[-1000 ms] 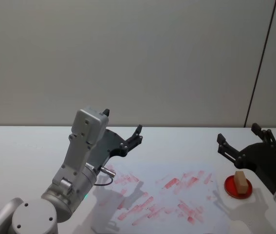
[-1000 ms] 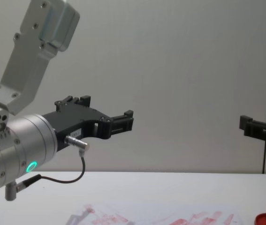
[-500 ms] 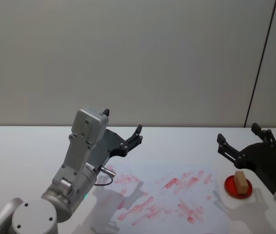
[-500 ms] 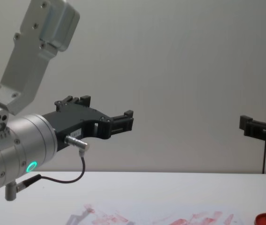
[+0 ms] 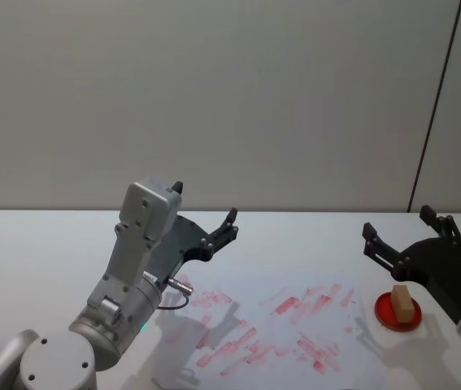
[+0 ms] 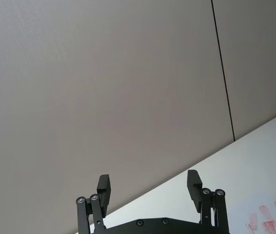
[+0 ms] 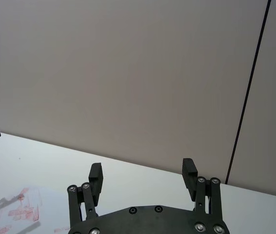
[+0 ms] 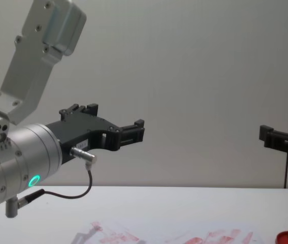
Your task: Use the one hand to pick up the stamp and affix it onto the A4 paper.
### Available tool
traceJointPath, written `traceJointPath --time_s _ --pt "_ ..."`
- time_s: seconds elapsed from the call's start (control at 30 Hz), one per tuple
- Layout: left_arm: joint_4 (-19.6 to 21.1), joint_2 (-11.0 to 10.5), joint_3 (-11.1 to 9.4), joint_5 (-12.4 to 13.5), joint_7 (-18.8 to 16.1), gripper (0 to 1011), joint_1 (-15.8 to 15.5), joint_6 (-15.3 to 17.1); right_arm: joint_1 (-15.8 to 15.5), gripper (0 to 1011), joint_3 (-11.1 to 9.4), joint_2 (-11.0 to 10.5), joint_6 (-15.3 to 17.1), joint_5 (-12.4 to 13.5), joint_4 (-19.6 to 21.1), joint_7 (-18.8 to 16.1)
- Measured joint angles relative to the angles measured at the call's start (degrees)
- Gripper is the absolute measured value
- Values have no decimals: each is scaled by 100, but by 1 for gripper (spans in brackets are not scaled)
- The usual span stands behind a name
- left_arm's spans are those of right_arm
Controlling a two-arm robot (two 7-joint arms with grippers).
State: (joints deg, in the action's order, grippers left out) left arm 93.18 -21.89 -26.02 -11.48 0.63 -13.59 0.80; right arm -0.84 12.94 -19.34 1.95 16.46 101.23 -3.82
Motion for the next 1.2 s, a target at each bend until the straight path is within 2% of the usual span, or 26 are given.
traceJointPath --time_s 0.8,1.2 --pt "0 0 0 0 0 1002 0 0 -23 1001 0 0 8 -9 16 17" --pt "0 0 0 0 0 1003 0 0 -398 1001 8 -119 298 -132 396 403"
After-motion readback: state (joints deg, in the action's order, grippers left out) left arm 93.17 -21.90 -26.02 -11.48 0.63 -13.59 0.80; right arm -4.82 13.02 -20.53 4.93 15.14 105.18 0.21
